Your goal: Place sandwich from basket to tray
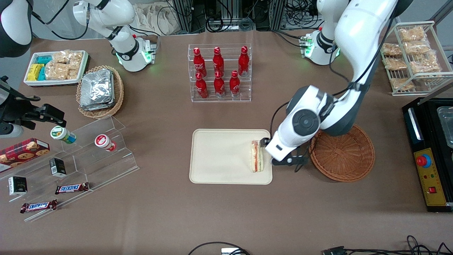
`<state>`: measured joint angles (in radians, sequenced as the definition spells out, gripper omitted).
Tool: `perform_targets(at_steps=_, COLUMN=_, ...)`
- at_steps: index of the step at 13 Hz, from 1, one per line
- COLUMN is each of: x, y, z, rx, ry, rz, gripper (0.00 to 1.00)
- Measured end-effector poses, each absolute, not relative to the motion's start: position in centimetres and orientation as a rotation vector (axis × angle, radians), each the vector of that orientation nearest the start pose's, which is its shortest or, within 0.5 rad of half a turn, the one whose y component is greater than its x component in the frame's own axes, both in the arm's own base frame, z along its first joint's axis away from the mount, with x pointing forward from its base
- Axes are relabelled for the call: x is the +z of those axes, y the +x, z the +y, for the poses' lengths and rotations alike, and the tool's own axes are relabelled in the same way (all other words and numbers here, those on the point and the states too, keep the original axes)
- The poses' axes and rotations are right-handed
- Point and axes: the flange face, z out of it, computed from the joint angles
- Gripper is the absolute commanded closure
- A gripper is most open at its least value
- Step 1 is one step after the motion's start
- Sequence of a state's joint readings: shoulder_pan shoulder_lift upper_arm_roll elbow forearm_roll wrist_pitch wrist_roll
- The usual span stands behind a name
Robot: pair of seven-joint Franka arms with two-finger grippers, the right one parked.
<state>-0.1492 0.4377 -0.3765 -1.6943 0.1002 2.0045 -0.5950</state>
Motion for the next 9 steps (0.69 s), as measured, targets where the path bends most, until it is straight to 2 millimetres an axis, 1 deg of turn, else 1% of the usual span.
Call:
perform_targets(at_steps=2, x=36.9, y=53.8, z=-27.9, rx=0.153, ry=-3.092, rz=-0.074, gripper=0.0)
perform_targets(at_steps=3, x=38.3, y=52.0, z=-26.6, rx=0.124, ry=-3.069, rz=-0.075, gripper=0.0)
perform_targets(at_steps=4, x=40.2, y=50.7, z=-24.8, rx=0.093, ry=-3.047, rz=-0.071, gripper=0.0)
perform_targets(at_steps=5, x=42.5, y=49.8, z=-22.5, rx=0.084, ry=-3.021, rz=-0.075, gripper=0.0)
perform_targets(at_steps=7, x=47.9, y=49.5, z=-17.5, rx=0.079, ry=-2.987, rz=-0.101, gripper=0.0)
perform_targets(at_steps=9, x=53.3, y=50.5, z=-13.0, rx=0.056, ry=-2.987, rz=-0.125, gripper=0.0)
